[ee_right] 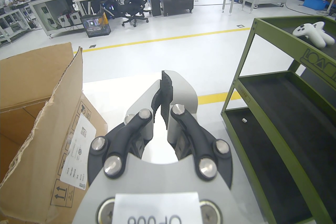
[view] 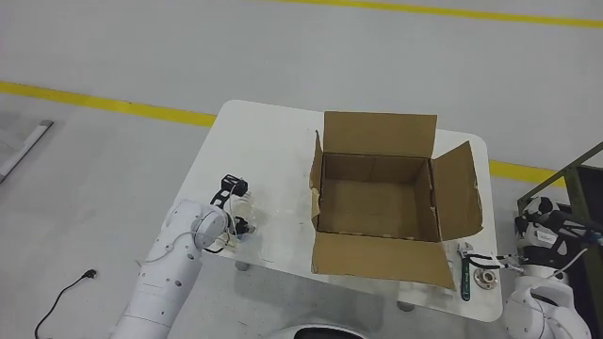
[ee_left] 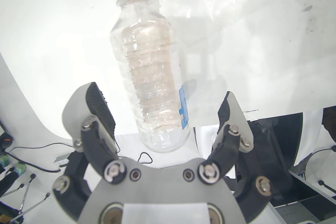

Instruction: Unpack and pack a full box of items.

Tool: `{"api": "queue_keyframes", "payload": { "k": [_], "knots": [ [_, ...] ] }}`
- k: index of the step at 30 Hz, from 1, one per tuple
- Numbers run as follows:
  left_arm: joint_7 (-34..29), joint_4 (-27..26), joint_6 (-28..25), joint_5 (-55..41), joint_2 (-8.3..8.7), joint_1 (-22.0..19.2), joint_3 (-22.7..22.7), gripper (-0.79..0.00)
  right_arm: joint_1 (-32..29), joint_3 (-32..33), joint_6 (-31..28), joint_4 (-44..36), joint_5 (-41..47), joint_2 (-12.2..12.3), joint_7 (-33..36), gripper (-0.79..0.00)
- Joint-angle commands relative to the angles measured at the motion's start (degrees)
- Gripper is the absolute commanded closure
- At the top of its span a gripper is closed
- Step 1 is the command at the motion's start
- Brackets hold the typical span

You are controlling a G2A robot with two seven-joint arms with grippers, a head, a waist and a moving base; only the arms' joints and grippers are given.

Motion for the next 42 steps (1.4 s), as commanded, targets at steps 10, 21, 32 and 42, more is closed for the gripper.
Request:
{"api": "queue_keyframes", "payload": {
  "k": [10,21,32,42],
  "knots": [
    [3.5,11.2,-1.2,-2.1,0.15,-5.3,-0.7,-0.785,0.0,0.0,0.0,0.0,0.0,0.0,0.0,0.000],
    [7.2,19.2,-1.6,-2.3,-0.69,-8.8,2.8,-0.770,0.0,0.0,0.0,0.0,0.0,0.0,0.0,0.000],
    [9.6,19.5,-4.1,-2.0,-0.65,-9.3,4.3,-0.028,0.0,0.0,0.0,0.0,0.0,0.0,0.0,0.000],
    [8.2,14.8,-4.2,-3.8,0.09,-8.2,2.7,0.000,0.7,0.4,-1.4,-0.8,2.7,0.0,2.0,-0.108]
  ]
}}
